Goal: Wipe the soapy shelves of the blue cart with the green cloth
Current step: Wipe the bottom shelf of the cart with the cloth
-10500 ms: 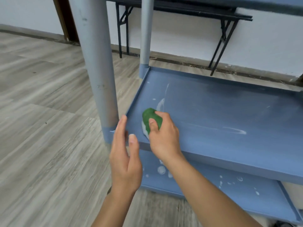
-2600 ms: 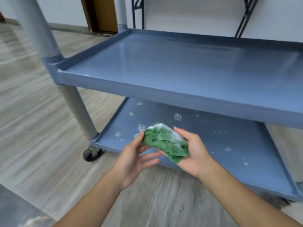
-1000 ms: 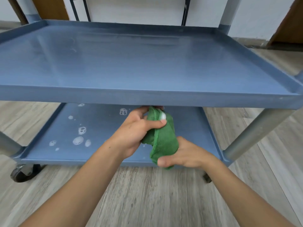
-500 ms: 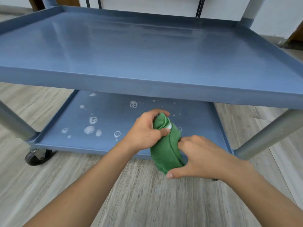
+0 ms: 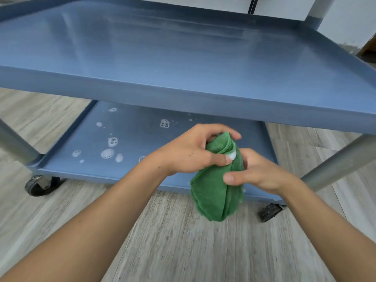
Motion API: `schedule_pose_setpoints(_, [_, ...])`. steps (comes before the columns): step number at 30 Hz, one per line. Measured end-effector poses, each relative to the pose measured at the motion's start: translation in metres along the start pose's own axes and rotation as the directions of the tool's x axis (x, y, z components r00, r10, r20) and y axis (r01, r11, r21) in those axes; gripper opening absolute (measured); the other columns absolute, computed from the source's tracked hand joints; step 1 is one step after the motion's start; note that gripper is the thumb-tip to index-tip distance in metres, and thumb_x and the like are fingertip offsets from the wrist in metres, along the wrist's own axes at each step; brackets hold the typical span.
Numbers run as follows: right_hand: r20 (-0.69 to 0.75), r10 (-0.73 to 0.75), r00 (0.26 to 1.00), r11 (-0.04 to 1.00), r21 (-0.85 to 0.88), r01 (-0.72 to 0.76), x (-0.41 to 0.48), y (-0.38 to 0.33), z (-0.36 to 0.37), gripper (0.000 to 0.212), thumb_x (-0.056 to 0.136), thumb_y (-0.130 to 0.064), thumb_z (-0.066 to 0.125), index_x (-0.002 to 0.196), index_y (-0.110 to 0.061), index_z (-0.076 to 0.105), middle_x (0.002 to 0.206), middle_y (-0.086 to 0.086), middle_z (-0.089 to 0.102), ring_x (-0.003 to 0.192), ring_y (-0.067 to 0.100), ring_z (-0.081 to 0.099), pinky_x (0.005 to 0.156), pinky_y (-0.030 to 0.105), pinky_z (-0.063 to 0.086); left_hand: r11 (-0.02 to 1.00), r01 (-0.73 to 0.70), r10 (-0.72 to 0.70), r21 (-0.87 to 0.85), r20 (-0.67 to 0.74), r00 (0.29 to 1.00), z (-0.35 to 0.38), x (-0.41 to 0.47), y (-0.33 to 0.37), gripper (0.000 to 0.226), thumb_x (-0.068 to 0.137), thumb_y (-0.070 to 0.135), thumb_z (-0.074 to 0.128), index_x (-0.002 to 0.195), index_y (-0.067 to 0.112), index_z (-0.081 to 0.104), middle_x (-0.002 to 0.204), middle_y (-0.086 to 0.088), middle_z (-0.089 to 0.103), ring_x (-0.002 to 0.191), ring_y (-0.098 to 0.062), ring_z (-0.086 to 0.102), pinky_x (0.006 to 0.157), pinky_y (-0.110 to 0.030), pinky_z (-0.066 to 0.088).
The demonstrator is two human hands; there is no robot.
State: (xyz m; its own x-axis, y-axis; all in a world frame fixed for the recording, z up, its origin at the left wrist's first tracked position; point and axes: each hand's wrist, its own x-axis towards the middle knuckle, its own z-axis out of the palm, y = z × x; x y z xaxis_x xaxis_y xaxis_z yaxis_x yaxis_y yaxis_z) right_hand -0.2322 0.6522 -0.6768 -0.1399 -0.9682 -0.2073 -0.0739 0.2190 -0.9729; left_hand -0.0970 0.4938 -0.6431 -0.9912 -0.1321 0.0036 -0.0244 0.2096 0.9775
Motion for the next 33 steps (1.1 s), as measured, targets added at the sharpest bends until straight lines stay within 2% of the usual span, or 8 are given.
schedule_pose_setpoints(4, [-0.213,0.068,0.975,0.967,0.254,-0.012,0.009,0.032,0.014,0.026,0.088,-0.019,0.073,0.112,-0.009,0.072,0.115,0.021,0.071,0.108,0.037,0.069,0.087,0.039,0.059,0.978,0.026,0.017,0.208,-0.203,0.979,0.008,0.017,-0.026,0.050,0.085,0.016,0.078,0.131,0.026,0.061,0.103,0.002,0.071,0.099,-0.017,0.069,0.088,-0.033,0.056])
schedule_pose_setpoints(6, [-0.277,0.144,0.950,0.954,0.293,-0.059,0.010,0.043,0.010,0.020,0.091,-0.015,0.069,0.109,-0.009,0.073,0.112,0.020,0.073,0.103,0.034,0.071,0.080,0.035,0.060,0.941,0.105,-0.015,0.321,-0.270,0.963,0.009,0.022,-0.046,0.059,0.085,0.033,0.078,0.139,0.031,0.054,0.114,0.007,0.069,0.105,-0.015,0.065,0.094,-0.028,0.050])
schedule_pose_setpoints(10, [-0.541,0.323,0.776,0.943,0.116,-0.312,0.007,0.062,-0.030,0.019,0.092,-0.019,0.070,0.105,-0.006,0.073,0.094,0.013,0.078,0.086,0.030,0.076,0.073,0.037,0.062,0.858,0.300,-0.167,0.417,-0.327,0.930,-0.005,0.013,-0.096,0.054,0.090,0.044,0.070,0.139,0.029,0.053,0.123,0.006,0.067,0.109,-0.017,0.063,0.090,-0.021,0.043])
schedule_pose_setpoints(12, [-0.714,0.262,0.649,0.821,-0.189,-0.539,0.007,0.072,-0.062,0.017,0.090,-0.030,0.071,0.096,-0.014,0.072,0.089,0.007,0.077,0.082,0.028,0.073,0.081,0.040,0.059,0.736,0.379,-0.233,0.561,-0.315,0.920,-0.016,0.000,-0.121,0.051,0.093,0.044,0.066,0.139,0.026,0.053,0.128,0.003,0.066,0.119,-0.023,0.060,0.099,-0.030,0.046])
schedule_pose_setpoints(15, [-0.812,0.094,0.577,0.468,-0.475,-0.745,0.014,0.086,-0.100,0.027,0.093,-0.039,0.062,0.093,-0.013,0.067,0.091,0.014,0.072,0.083,0.032,0.063,0.078,0.036,0.052,0.556,0.433,-0.283,0.709,-0.328,0.901,-0.028,-0.018,-0.152,0.052,0.096,0.044,0.059,0.143,0.026,0.047,0.139,-0.002,0.059,0.129,-0.027,0.053,0.106,-0.043,0.042])
schedule_pose_setpoints(21, [-0.844,0.115,0.524,0.239,-0.488,-0.839,0.030,0.133,-0.096,0.040,0.096,-0.037,0.054,0.120,-0.006,0.058,0.116,0.024,0.056,0.105,0.044,0.057,0.089,0.041,0.048,0.434,0.461,-0.192,0.774,-0.421,0.887,-0.035,-0.044,-0.195,0.062,0.097,0.058,0.047,0.152,0.032,0.037,0.164,-0.001,0.028,0.152,-0.031,0.019,0.120,-0.051,0.019])
schedule_pose_setpoints(28, [-0.896,0.028,0.444,0.470,-0.380,-0.797,0.059,0.148,-0.054,0.034,0.099,-0.025,0.052,0.118,0.003,0.054,0.126,0.026,0.050,0.105,0.050,0.057,0.091,0.049,0.046,0.389,0.518,-0.125,0.761,-0.514,0.849,-0.066,-0.086,-0.218,0.077,0.090,0.070,0.025,0.149,0.025,0.047,0.160,-0.009,0.036,0.150,-0.038,0.024,0.115,-0.059,0.029])
schedule_pose_setpoints(33, [-0.883,0.076,0.464,0.519,-0.362,-0.774,0.080,0.138,-0.047,0.077,0.092,-0.074,0.030,0.100,-0.011,0.072,0.112,0.021,0.063,0.111,0.040,0.057,0.099,0.042,0.047,0.390,0.616,-0.220,0.685,-0.581,0.784,-0.094,-0.114,-0.242,0.089,0.082,0.084,0.006,0.158,0.038,0.022,0.170,0.000,0.005,0.156,-0.028,-0.002,0.123,-0.053,0.009])
